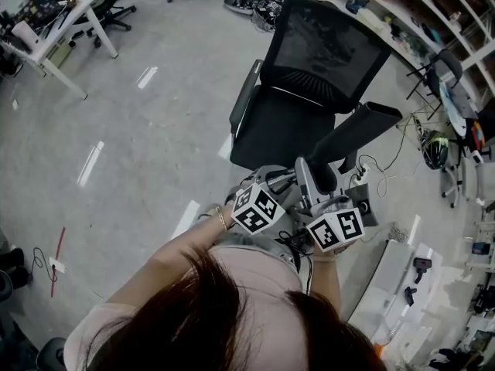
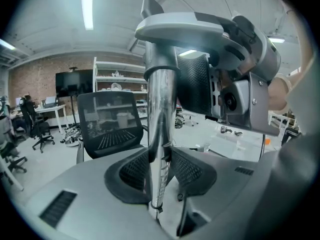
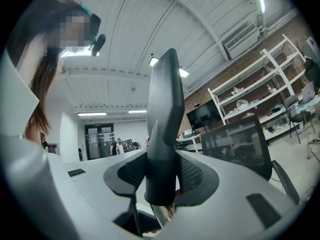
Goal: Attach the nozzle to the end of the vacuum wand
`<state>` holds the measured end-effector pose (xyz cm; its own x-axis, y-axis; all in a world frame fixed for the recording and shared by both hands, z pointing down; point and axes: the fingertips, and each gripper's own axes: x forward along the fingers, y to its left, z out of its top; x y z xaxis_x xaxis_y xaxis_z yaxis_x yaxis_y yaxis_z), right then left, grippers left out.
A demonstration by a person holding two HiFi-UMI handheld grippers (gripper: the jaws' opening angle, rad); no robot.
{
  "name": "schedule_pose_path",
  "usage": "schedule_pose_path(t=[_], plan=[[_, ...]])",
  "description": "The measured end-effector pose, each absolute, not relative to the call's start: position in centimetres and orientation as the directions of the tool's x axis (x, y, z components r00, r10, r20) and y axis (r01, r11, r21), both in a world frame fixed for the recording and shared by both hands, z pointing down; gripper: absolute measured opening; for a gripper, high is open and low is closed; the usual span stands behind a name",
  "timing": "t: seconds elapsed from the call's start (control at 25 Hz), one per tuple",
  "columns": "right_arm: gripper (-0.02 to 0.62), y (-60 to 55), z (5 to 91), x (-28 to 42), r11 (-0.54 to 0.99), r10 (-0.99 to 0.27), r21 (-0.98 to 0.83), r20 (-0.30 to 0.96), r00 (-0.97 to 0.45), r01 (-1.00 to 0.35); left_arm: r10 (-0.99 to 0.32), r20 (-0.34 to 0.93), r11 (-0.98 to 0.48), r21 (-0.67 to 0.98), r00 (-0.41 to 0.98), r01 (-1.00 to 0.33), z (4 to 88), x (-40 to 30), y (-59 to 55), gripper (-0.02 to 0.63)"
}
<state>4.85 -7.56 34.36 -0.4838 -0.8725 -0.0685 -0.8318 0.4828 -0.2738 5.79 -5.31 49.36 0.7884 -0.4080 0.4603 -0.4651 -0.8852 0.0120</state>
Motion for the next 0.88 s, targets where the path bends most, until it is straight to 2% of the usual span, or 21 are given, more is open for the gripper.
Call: schedule_pose_path(t=[0.52,0.88], plan=[[0.186,-7.5,34.4,3.9,0.439,-0.898,-0.118,-0.061,-0.435,-0.891,-0.356,0.467,-0.916,-0.003,0.809,-0.401,49.5,6.8,-6.0,0.151],[0.186,-7.5,34.4,4.3,0.298,-0.951,-0.076,-0.106,-0.289,-0.952,-0.362,0.46,-0.914,-0.004,0.811,-0.406,49.6,6.8,-6.5,0.151]])
